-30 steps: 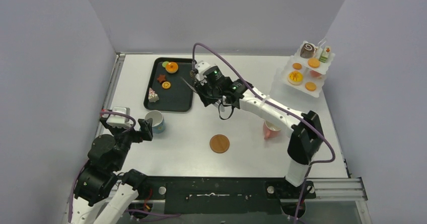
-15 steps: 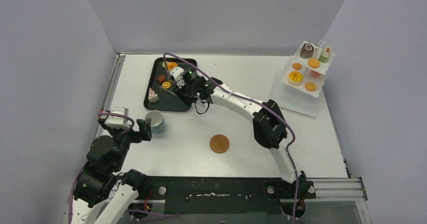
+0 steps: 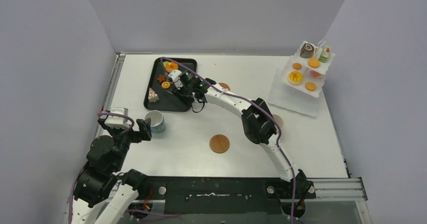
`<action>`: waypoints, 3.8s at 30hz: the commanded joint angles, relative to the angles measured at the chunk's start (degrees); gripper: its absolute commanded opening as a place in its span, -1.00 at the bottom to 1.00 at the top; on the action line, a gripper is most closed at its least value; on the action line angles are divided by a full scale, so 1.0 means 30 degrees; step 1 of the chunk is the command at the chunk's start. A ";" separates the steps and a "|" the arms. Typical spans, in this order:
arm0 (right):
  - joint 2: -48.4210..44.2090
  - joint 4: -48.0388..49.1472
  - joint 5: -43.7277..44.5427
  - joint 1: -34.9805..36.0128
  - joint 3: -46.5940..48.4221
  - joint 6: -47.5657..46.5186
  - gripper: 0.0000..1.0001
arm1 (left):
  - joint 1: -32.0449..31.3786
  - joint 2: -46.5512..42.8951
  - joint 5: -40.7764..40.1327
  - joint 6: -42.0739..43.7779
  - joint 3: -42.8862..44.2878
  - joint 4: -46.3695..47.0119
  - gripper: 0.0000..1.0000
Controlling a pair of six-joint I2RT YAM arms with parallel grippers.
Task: Serve the afternoon tea
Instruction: Pick up the desert from the tray, then place the desert on the desert table.
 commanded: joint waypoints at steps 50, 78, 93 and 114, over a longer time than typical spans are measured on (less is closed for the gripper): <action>0.1024 0.0313 0.1627 0.0083 0.3438 0.0226 -0.18 | 0.0203 -0.0070 0.0184 0.0182 0.0115 0.0920 0.81; -0.3690 -0.0310 0.2696 0.0185 -0.0631 0.2272 -0.21 | 0.0232 0.0042 0.0200 0.0182 0.0130 0.0950 0.80; -0.8434 -0.1172 0.4713 -0.0459 -0.4729 0.4669 -0.21 | 0.0232 0.0032 0.0378 0.0124 0.0090 0.0960 0.80; -1.4550 -0.3706 0.8098 -0.4046 -1.0936 0.8234 -0.21 | 0.0283 0.0405 0.0770 0.0124 0.0101 0.0980 0.80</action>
